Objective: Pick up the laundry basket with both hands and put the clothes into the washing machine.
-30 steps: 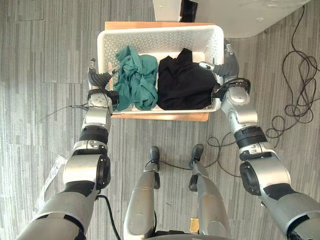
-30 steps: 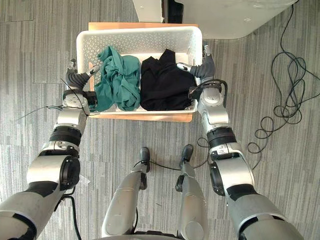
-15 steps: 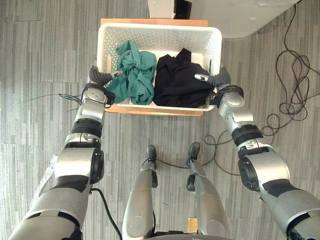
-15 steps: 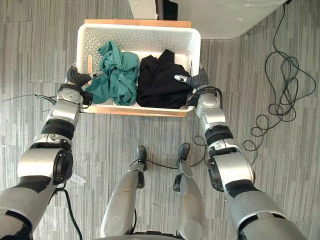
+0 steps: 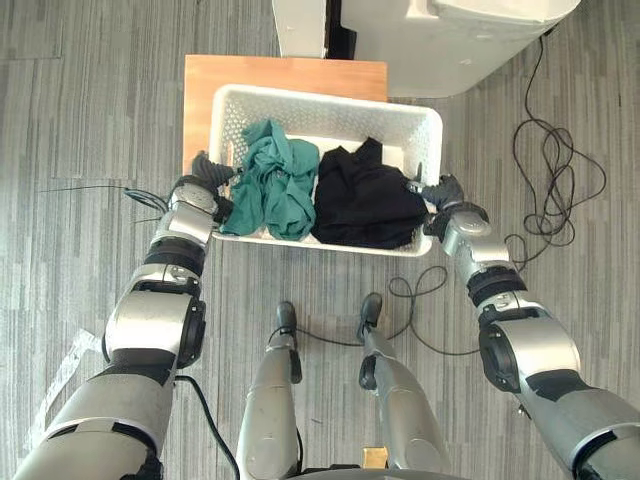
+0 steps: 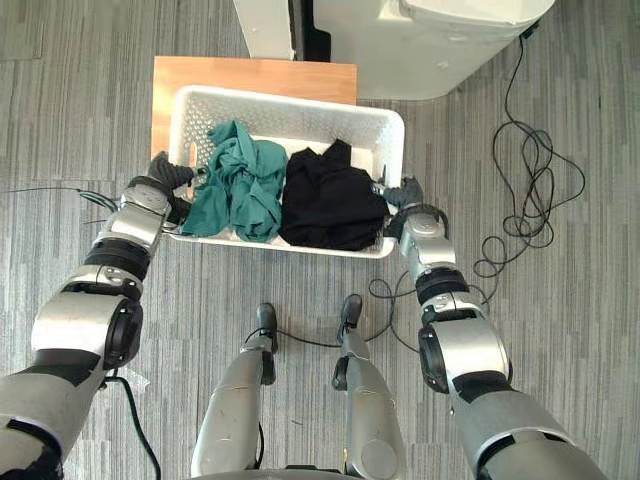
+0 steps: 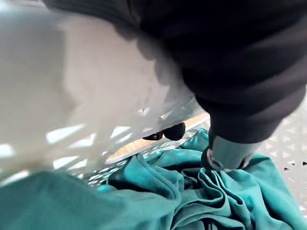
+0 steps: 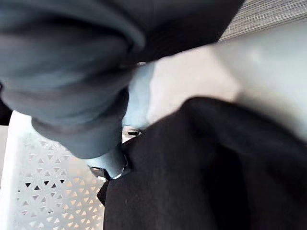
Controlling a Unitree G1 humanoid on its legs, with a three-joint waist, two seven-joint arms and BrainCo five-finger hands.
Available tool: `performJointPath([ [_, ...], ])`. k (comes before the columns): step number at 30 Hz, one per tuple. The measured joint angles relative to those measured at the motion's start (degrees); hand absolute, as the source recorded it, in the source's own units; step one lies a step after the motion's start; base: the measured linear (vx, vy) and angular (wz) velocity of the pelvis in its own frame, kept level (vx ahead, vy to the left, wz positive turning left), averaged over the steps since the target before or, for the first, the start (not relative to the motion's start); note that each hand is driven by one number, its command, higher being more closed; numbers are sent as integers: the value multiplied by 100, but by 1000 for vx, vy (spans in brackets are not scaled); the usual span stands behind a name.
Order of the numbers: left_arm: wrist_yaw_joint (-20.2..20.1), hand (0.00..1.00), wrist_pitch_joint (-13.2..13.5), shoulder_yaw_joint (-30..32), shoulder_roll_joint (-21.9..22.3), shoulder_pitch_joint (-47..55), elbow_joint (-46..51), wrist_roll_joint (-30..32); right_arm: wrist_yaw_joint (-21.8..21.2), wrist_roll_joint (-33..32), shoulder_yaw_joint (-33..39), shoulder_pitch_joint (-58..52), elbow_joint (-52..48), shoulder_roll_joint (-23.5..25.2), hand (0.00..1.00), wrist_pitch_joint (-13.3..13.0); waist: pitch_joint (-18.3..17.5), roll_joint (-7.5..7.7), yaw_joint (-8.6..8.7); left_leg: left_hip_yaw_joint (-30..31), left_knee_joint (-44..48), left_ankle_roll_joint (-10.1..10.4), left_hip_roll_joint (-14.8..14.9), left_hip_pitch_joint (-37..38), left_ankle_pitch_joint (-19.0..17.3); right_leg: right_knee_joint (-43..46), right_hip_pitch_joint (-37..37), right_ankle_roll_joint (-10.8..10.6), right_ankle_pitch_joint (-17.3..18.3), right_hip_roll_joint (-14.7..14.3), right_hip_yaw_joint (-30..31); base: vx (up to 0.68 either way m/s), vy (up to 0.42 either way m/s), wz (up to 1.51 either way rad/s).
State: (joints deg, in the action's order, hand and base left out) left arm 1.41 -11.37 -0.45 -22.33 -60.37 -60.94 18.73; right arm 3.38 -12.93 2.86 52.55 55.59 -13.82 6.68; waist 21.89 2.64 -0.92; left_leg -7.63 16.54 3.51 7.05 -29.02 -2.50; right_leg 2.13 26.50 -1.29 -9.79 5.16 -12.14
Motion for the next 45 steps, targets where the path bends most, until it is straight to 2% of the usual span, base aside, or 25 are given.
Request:
performJointPath([
  [6,82,100,58,-32,258,506,71,3,26,-1,207,-458,-84,-17,100,66,3,-6,64,-94,-438,108,-56,639,135,-148,-428,13,-10,-16,126,32,-28,-10],
  [9,147,100,101,-175,300,1199,835,-2,46,1,259,-1046,-908,-13,100,75,1,-12,153,-22,-637,164,-112,964,192,-244,-699,13,-10,-26,127,36,-20,1],
  [11,187,100,282,-202,408,1981,2089,-9,84,1,478,-1926,-2135,-11,100,50,-9,-30,162,22,-667,161,-134,1137,188,-316,-910,4,0,-19,113,37,15,6],
  [13,195,100,337,-299,440,2371,2804,-14,87,-1,624,-2377,-2695,-3,100,16,-29,-66,176,86,-667,126,-180,1219,164,-369,-1042,-9,9,-14,76,26,28,16],
  [14,194,100,397,-332,550,2831,3449,-31,53,2,777,-2850,-3151,35,100,-55,-86,-148,184,142,-679,86,-199,1332,137,-421,-1208,-16,15,-14,19,26,39,18],
  [15,195,100,426,-325,624,3056,3702,-61,25,4,867,-3050,-3329,71,100,-89,-116,-190,180,158,-692,72,-211,1403,125,-444,-1291,-30,26,-20,-3,45,38,18],
  [17,192,100,563,-316,909,3949,4386,-181,-121,87,1085,-3815,-3843,209,100,-172,-388,-387,177,172,-835,49,-251,1673,106,-483,-1523,-97,83,-12,-17,79,40,8],
  [18,173,100,592,-312,1008,4348,4547,-199,-154,142,1100,-4164,-4031,268,100,-185,-561,-491,178,172,-889,19,-269,1817,79,-517,-1659,-125,108,-5,-14,84,48,1],
  [20,138,100,679,-282,1136,4764,4586,-230,-244,224,1150,-4565,-4138,428,100,-185,-816,-593,164,152,-972,12,-288,1984,49,-557,-1778,-134,131,1,21,61,42,-6],
  [24,63,100,727,-133,1463,5731,5064,-228,-343,283,1333,-5439,-4403,944,100,-202,-1099,-615,183,96,-1239,38,-302,2364,31,-649,-2037,-162,174,-3,114,38,13,-11],
  [31,-146,100,727,-132,2006,6741,5400,-235,-389,471,1456,-6472,-4796,1234,100,-292,-1344,-601,219,103,-1364,5,-270,2898,39,-654,-2527,-173,280,-16,82,40,-2,1],
  [33,-201,100,727,-166,2005,6952,5514,-289,-390,475,1434,-6628,-4824,1284,100,-305,-1359,-600,208,114,-1046,14,-199,2885,-151,-597,-2655,-171,372,-41,51,-5,6,6],
  [35,-271,100,719,-220,2004,7107,5557,-399,-365,483,1414,-6767,-4826,1275,100,-304,-1390,-651,176,298,-202,56,-80,2659,-581,-264,-2693,-140,596,-103,-9,-44,40,12],
  [37,-264,100,715,-236,2000,7121,5557,-491,-331,483,1376,-6712,-4829,1227,100,-305,-1400,-634,125,474,119,116,-9,2566,-687,162,-2467,-81,839,-97,85,-110,23,-15],
  [38,-255,100,715,-220,2000,7138,5559,-586,-311,487,1291,-6622,-4833,1186,100,-303,-1404,-562,67,667,241,136,-74,2534,-684,368,-2307,-99,927,-47,247,-140,20,-72],
  [39,-240,100,715,-157,2013,7169,5583,-721,-296,510,1178,-6524,-4909,1113,100,-302,-1401,-523,-11,1161,787,182,-163,2354,-844,543,-2123,-100,926,-15,458,-99,36,-80],
  [41,-202,100,741,-135,2020,7304,5696,-978,-280,519,1029,-6507,-5086,1064,100,-303,-1426,-542,2,1925,1658,362,-211,2265,-1136,801,-1890,-161,943,-104,791,-101,144,-102],
  [42,-188,100,763,-140,2023,7358,5755,-1076,-246,519,972,-6530,-5169,1017,100,-303,-1509,-612,1,2222,1582,401,-252,2380,-1400,889,-1736,-228,908,-180,1042,-105,224,-106],
  [44,-161,100,768,-148,1993,7383,5838,-1179,-236,518,939,-6541,-5269,1001,100,-303,-1706,-638,70,2249,1288,182,-402,2379,-1728,917,-1381,-383,758,-185,1402,-160,312,-89],
  [45,-147,100,771,-164,1993,7363,5880,-1191,-232,514,963,-6543,-5319,1015,100,-303,-1715,-568,127,2125,1120,41,-445,2378,-1905,893,-1235,-465,682,-144,1551,-231,336,-86],
])
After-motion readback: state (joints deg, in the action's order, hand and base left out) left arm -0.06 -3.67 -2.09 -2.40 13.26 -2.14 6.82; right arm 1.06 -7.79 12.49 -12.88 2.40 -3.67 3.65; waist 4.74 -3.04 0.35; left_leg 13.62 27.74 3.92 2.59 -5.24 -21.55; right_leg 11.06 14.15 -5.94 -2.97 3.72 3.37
